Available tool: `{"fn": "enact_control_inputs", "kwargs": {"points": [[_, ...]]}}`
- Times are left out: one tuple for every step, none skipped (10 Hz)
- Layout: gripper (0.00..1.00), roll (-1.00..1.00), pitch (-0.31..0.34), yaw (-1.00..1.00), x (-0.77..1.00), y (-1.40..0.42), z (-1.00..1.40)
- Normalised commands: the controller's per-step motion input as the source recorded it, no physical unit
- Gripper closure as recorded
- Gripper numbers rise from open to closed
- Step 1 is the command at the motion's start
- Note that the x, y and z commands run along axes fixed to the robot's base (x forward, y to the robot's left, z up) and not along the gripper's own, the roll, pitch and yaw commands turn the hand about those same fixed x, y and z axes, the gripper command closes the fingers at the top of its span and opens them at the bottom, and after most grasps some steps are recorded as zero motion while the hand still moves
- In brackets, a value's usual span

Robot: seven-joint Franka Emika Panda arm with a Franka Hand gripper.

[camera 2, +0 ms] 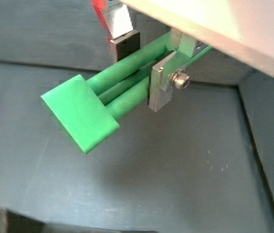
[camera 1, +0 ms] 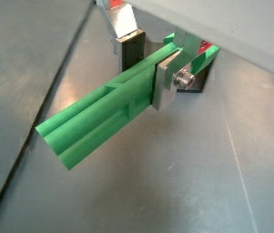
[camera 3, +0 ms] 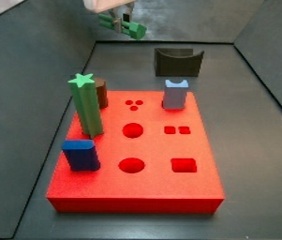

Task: Pick up the 3 prong object. Move up. Rotate the 3 prong object. Place the 3 prong object on the fixture. Regrasp the 3 prong object. Move to above the board. Insert the 3 prong object.
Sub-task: Rotate the 3 prong object.

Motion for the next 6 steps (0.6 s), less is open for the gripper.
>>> {"fn": "enact_control_inputs", "kwargs": {"points": [[1.0, 0.0, -0.001, -1.0, 0.0, 0.01, 0.0], [1.0, 0.0, -0.001, -1.0, 0.0, 0.01, 0.0], [1.0, 0.0, -0.001, -1.0, 0.0, 0.01, 0.0], [1.0, 0.0, -0.001, -1.0, 0.0, 0.01, 0.0], [1.0, 0.0, -0.001, -1.0, 0.0, 0.01, 0.0], [1.0, 0.0, -0.002, -1.0, 0.0, 0.01, 0.0]]}}
